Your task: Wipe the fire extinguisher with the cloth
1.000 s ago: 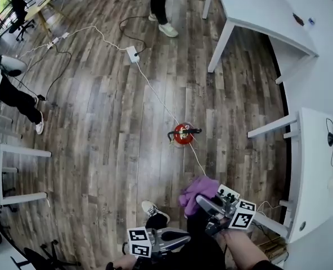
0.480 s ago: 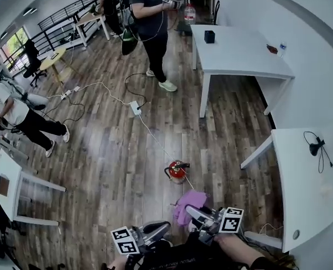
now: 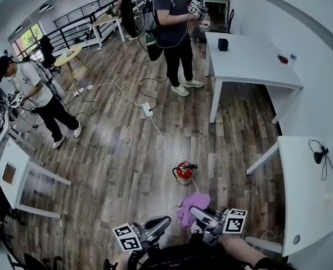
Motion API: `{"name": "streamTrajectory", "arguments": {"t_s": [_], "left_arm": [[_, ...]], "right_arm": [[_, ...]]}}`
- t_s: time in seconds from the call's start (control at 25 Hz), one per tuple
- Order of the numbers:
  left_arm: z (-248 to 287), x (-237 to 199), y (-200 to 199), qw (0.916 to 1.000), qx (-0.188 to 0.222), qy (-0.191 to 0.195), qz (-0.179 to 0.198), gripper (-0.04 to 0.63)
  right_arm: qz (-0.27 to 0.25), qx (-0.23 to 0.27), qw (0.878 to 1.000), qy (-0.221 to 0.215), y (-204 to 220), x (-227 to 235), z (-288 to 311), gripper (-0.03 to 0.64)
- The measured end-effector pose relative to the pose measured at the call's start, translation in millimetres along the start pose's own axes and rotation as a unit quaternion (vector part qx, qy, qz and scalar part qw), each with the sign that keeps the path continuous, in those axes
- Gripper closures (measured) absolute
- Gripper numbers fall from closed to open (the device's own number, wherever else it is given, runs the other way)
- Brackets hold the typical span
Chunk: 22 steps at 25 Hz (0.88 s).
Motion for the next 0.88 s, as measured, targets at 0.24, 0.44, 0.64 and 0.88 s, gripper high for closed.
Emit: {"name": "streamTrajectory", "arguments": {"t_s": [0.24, 0.44, 0.64, 0.88], "left_arm": [[-63, 24, 5, 0.9996, -0.019, 0.021, 0.003, 0.595], [-146, 47, 8, 0.9988, -0.040, 0.029, 0.003, 0.595], [-210, 75, 23, 0.9976, -0.059, 0.036, -0.004, 0.595], [-218, 93, 28, 0.9962, -0.070, 0.051, 0.013, 0.597]], "right_arm": [[0.003, 0.029, 0.999, 0.016, 62, -43, 13, 0.529], [-0.003, 0.054, 0.998, 0.017, 139, -93, 33, 0.528], [-0.015, 0.071, 0.996, 0.043, 207, -131, 28, 0.528], [-0.049, 0.069, 0.996, 0.033, 218, -162, 24, 0.528]]}}
Point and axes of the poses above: the fingertips, and each gripper's own axes: z forward along the fingers, x to its right, y out of its underside, the point moved 10 cm from there along -z, backward along the fingers, and after that the axes turned 13 degrees about y, right-handed, at the moved point
